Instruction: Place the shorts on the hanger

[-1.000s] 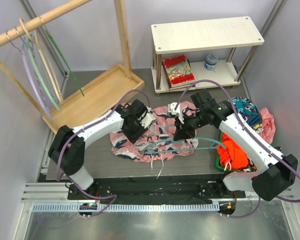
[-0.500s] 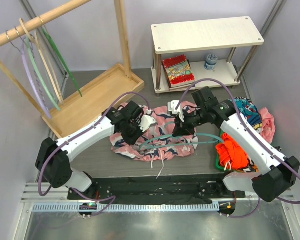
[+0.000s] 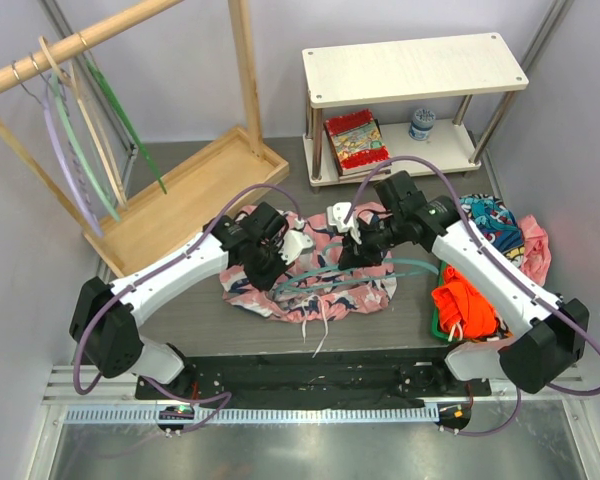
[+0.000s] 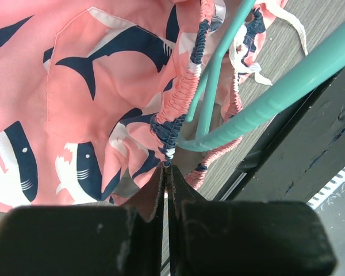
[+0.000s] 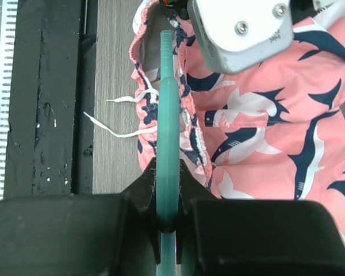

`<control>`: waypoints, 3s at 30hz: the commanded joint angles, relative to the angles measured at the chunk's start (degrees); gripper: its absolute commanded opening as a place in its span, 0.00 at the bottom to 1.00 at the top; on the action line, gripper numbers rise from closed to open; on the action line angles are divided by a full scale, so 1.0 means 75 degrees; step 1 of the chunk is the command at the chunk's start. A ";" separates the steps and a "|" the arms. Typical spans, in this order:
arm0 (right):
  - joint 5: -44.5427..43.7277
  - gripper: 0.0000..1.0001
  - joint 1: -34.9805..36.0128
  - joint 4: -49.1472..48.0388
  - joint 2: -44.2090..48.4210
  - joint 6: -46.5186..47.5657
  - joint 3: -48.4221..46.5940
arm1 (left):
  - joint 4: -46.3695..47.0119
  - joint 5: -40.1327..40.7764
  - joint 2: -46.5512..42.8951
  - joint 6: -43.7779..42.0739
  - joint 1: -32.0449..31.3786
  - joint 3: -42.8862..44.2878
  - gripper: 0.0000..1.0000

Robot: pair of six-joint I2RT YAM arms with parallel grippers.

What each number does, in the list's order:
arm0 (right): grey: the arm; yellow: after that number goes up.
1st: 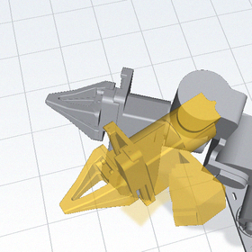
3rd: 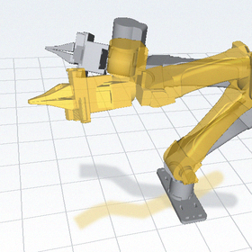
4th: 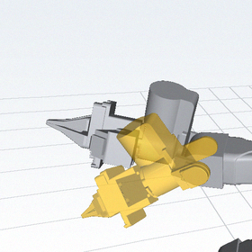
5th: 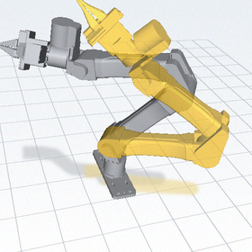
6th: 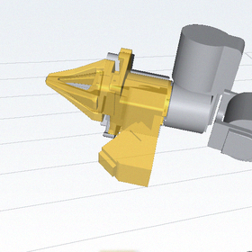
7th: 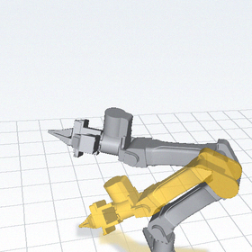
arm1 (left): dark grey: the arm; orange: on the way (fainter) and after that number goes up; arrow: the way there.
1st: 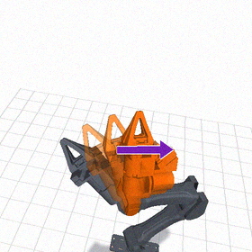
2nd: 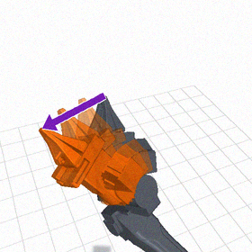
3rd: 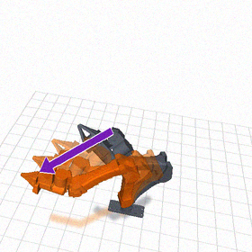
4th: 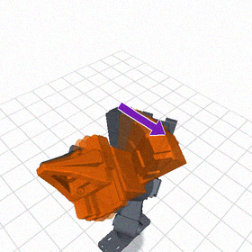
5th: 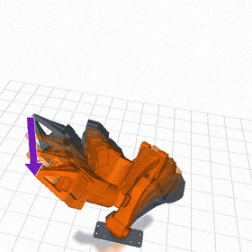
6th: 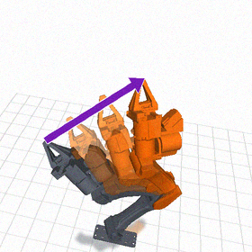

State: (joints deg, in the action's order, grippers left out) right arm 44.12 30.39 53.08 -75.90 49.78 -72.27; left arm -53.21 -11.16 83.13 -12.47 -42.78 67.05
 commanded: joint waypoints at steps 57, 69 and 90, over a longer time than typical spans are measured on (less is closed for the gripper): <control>0.0293 0.01 0.1350 -0.5191 -0.0310 -0.2289 0.1831 | 0.3977 -0.3165 -0.2285 -0.2990 0.0397 -0.2282 0.61; 0.0141 0.02 0.1374 -0.4922 -0.0146 -0.2383 0.1832 | 0.4962 -0.2485 -0.2143 -0.2462 0.0150 -0.2974 0.12; -0.1219 0.54 -0.0911 -0.0434 -0.0765 -0.4130 0.0261 | 0.4505 -0.2474 -0.3010 -0.3025 0.0150 -0.3350 0.00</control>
State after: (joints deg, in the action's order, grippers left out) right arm 38.94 24.21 40.27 -74.76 18.46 -69.56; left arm -19.57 -29.34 62.41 -33.74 -41.60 41.58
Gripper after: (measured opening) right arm 0.607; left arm 0.057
